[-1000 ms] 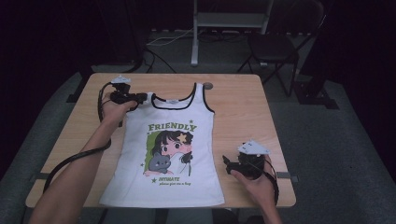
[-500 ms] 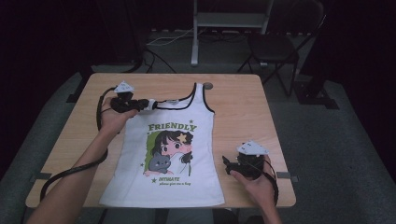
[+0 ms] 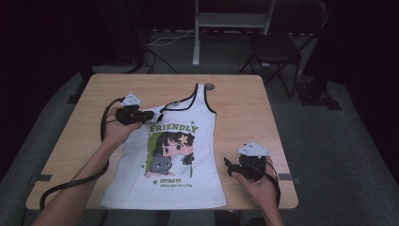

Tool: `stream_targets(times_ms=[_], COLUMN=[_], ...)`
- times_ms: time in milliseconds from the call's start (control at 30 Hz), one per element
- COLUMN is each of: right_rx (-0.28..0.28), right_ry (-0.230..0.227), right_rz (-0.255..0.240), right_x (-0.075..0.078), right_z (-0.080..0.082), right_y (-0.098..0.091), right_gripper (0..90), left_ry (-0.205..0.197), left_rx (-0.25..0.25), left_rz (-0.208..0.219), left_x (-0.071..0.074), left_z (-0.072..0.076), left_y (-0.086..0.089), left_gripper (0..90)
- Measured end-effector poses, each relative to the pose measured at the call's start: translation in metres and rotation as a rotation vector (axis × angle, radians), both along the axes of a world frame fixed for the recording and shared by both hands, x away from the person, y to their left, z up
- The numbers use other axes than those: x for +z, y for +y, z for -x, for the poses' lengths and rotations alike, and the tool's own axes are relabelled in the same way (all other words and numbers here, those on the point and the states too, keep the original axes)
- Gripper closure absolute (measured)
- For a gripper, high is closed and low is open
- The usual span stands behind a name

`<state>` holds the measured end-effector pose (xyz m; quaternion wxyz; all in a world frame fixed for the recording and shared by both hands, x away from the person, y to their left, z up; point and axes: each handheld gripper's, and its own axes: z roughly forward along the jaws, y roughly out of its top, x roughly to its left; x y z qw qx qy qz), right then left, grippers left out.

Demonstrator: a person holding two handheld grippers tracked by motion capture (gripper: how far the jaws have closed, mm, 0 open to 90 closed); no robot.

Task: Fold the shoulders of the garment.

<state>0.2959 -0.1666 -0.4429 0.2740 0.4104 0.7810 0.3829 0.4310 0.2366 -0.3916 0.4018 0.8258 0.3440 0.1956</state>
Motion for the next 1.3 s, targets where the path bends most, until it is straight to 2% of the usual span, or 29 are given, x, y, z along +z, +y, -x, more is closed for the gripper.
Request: stream_targets(times_ms=[233,933,1300], right_rx=[0.001,0.005,0.007], right_ry=[0.001,0.0,-0.002], right_rz=[0.004,0.013,0.016], right_x=[0.0,0.0,0.0], right_z=[0.0,0.0,0.0], right_y=[0.001,0.001,0.001], right_gripper=[12.4,12.4,12.4], left_ry=[0.011,0.053,0.055], left_rx=[-0.032,-0.061,-0.085], left_rz=[-0.032,-0.039,-0.046], left_x=[-0.007,-0.023,-0.025], left_z=[0.007,0.021,0.027], left_y=[-0.006,-0.016,-0.019], left_gripper=[84.7,83.9,82.7])
